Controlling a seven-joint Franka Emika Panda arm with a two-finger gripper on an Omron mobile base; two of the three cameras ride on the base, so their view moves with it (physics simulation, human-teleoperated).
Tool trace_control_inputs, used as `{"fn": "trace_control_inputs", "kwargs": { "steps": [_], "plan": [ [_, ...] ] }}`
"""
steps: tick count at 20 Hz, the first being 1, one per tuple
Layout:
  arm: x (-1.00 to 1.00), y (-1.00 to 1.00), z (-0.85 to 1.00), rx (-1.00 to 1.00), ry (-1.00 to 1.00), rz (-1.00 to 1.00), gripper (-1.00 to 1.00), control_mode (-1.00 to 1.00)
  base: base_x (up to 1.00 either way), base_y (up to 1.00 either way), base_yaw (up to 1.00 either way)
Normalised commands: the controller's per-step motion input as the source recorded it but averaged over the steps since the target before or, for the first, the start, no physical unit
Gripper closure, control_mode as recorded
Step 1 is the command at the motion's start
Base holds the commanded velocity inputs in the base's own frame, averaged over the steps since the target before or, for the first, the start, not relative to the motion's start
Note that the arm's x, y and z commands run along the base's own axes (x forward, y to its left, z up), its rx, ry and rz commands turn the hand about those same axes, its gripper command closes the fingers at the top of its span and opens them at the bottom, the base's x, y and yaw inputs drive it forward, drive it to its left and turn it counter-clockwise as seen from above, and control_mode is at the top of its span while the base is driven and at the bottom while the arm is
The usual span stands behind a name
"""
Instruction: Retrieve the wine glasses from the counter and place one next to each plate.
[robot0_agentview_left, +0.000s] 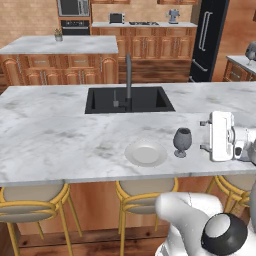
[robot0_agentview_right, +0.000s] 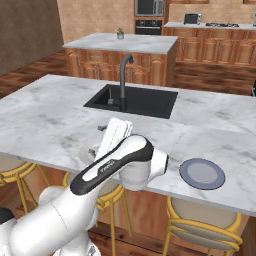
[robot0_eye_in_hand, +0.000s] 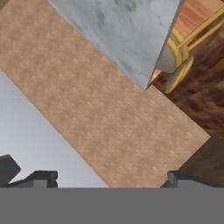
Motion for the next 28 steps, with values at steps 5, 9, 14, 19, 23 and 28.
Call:
{"fn": "trace_control_inputs", "kwargs": {
  "steps": [5, 9, 14, 19, 23, 28],
  "plan": [
    [-0.39, 0.31, 0.24, 0.00, -0.06, 0.02, -1.00, 1.00, -0.10, 0.22, 0.00],
    [0.00, 0.00, 0.00, 0.00, 0.00, 0.00, -1.00, 1.00, -0.04, 0.93, 0.00],
    [0.00, 0.00, 0.00, 0.00, 0.00, 0.00, -1.00, 1.00, -0.34, 1.00, 0.00],
    [0.00, 0.00, 0.00, 0.00, 0.00, 0.00, -1.00, 1.00, -0.58, 1.00, 0.00],
    [0.00, 0.00, 0.00, 0.00, 0.00, 0.00, -1.00, 1.00, -0.74, 1.00, 0.00],
    [0.00, 0.00, 0.00, 0.00, 0.00, 0.00, -1.00, 1.00, -0.55, 1.00, -0.07]
  ]
}}
